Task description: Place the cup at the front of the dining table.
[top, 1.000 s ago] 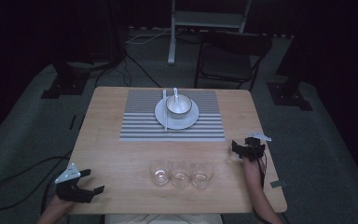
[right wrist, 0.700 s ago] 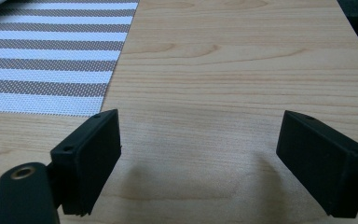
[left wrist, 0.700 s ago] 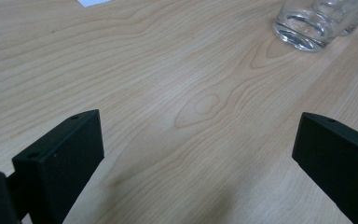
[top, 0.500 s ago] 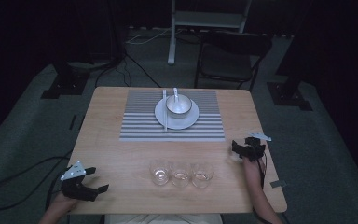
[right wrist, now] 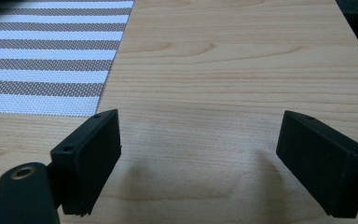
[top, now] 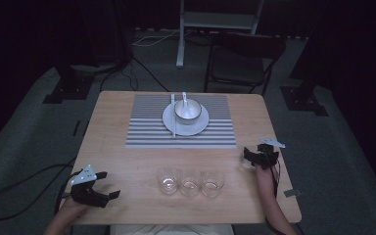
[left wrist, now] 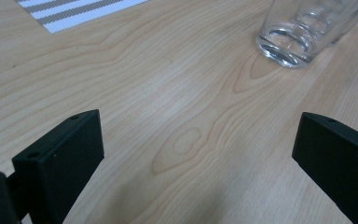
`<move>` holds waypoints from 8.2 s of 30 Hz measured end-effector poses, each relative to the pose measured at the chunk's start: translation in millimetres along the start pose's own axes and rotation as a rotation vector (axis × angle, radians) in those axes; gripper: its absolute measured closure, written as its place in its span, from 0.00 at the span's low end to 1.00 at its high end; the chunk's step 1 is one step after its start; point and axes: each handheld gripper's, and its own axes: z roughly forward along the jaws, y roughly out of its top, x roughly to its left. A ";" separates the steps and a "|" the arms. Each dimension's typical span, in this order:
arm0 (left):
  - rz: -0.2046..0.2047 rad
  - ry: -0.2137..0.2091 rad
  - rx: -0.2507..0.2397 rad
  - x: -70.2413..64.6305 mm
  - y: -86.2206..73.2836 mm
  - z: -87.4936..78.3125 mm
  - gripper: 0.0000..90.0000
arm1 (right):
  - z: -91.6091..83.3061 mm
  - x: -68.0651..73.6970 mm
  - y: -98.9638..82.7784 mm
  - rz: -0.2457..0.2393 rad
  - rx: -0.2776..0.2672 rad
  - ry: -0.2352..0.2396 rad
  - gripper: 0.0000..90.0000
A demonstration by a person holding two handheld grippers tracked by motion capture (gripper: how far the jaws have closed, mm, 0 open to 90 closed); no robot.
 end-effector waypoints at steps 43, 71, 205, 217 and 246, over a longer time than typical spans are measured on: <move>0.157 -0.153 0.030 -34.3 67.8 71.3 0.03 | 0.4 -1.1 0.5 0.003 0.001 0.009 0.15; 0.203 -0.265 0.049 -63.1 84.9 107.3 0.03 | 0.4 -1.7 0.5 0.008 -0.001 0.016 0.15; -0.145 0.434 -0.139 57.5 181.3 157.8 0.22 | 0.3 -2.2 0.3 0.004 -0.005 0.030 0.15; -0.196 0.502 -0.137 76.8 196.8 181.4 0.22 | 0.3 -2.1 0.3 0.000 -0.005 0.031 0.15; -0.256 0.574 -0.091 92.1 192.0 221.0 0.22 | -0.9 -0.8 -0.6 -0.007 -0.009 0.024 0.15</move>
